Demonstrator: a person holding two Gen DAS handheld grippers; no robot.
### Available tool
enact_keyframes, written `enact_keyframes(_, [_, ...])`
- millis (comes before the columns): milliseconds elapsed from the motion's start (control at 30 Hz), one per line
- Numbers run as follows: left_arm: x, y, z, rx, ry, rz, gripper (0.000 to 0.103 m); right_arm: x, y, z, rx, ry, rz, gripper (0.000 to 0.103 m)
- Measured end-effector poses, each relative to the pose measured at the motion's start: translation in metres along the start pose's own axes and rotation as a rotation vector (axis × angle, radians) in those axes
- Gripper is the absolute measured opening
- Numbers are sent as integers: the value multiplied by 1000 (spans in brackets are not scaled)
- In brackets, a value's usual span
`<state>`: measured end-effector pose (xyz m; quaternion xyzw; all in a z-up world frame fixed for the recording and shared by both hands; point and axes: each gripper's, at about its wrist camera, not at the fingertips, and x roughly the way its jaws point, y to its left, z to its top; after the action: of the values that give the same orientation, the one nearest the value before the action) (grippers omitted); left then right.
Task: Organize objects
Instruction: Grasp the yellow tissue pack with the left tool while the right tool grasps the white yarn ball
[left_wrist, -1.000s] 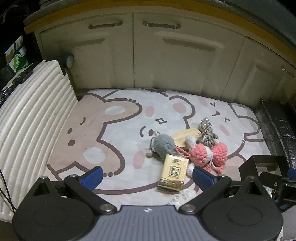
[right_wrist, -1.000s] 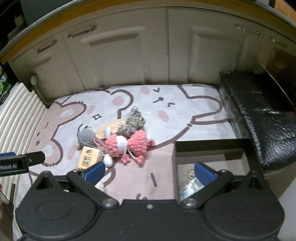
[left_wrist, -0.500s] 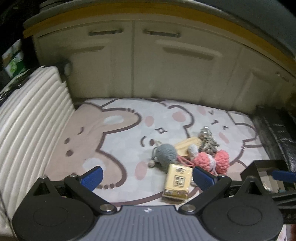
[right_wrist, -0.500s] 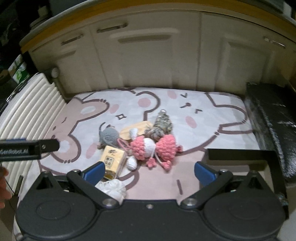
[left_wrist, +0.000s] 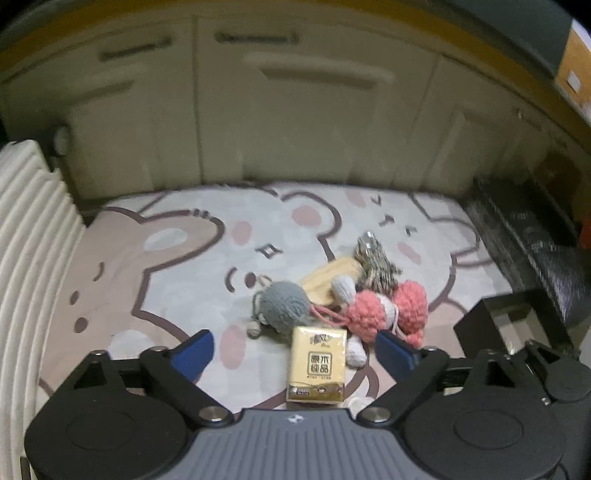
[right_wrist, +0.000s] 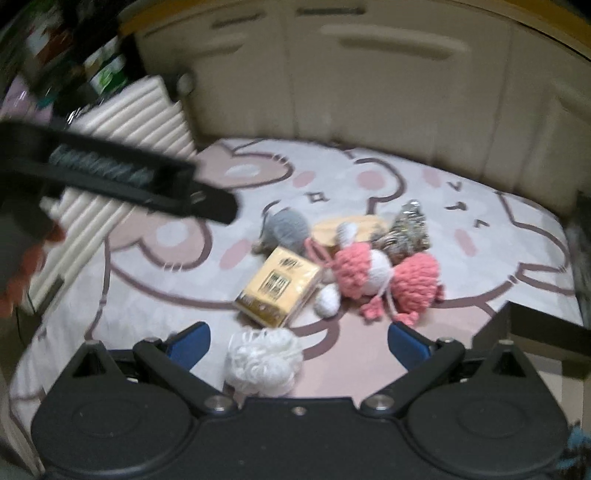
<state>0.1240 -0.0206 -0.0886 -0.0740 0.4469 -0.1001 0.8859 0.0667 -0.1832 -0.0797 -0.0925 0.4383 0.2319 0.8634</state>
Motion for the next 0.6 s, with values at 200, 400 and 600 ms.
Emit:
enact_keyframes(200, [34,1,-2,33,96,-24,82,22,11,-7,-76,64,43,97])
enact_keyframes(400, [60,2,-4,33,162,-48,80,36,22,-9,-134,91,104,97])
enact_keyframes(600, [81,-5,-5,20,223,-61,80,53,29,-12,-168,138,127,92])
